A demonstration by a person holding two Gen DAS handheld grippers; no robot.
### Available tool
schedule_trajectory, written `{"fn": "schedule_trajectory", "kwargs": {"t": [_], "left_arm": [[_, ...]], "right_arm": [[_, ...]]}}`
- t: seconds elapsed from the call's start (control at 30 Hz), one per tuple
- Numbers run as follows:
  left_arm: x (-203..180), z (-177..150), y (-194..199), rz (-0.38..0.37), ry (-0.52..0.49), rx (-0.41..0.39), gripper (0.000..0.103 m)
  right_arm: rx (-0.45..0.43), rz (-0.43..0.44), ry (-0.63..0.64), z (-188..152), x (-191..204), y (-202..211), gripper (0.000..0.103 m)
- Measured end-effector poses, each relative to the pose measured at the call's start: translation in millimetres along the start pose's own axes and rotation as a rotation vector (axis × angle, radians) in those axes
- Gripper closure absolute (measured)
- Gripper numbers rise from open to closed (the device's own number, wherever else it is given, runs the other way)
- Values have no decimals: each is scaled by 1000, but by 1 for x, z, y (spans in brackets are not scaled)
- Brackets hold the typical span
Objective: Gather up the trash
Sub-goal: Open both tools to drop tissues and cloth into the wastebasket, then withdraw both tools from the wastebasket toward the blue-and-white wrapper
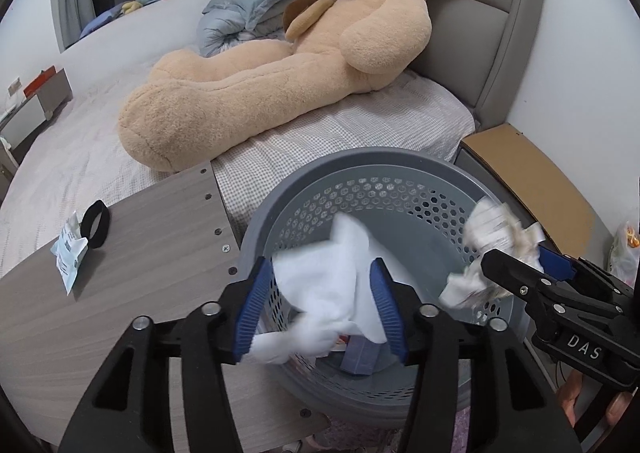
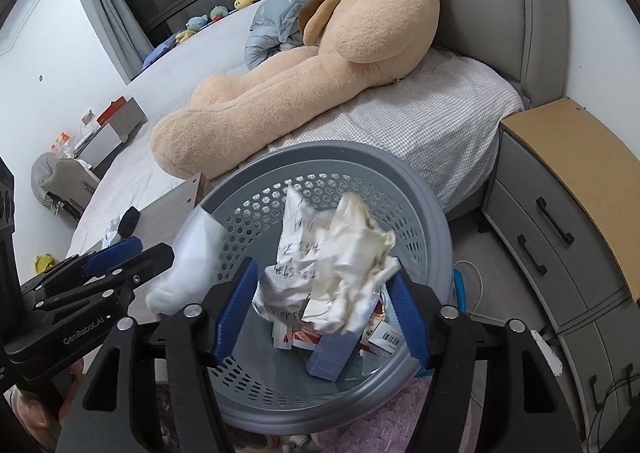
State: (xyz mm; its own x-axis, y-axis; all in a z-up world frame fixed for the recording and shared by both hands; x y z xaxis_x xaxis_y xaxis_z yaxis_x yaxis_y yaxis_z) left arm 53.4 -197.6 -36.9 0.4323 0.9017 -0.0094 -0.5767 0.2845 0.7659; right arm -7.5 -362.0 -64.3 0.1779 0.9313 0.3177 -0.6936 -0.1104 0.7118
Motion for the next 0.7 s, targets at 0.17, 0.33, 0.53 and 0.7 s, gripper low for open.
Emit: {"fn": "schedule_trajectory", "kwargs": {"t": [0.17,0.33,0.53,0.7], "left_arm": [[0,-1,1,17,-2,-4,40],[1,-2,3,23,2,-7,32],[3,-3,8,27,6,-17,29],[6,-3,14,28,18,-31,25]], "right_arm": [[9,5,-24,-1,-6,-3,34],[15,2,-28,-5,-6,-3,34],[9,5,-25,-6,-2,0,34],[4,7,-19,-6,1,4,34]]}}
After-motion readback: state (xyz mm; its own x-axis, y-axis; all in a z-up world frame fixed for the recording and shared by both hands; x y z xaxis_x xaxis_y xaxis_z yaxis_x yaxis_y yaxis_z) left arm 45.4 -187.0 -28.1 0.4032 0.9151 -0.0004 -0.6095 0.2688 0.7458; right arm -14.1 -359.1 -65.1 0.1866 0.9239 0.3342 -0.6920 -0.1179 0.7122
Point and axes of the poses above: each gripper's, at about its wrist camera, not at the fingertips, and y roughly against the way its jaws point, x to its left, z to its top, the point moved 1 cm from there along -y, roughly the way its jaws point, and after that the axes turned 1 degree about -z, right-handed, at the moved point
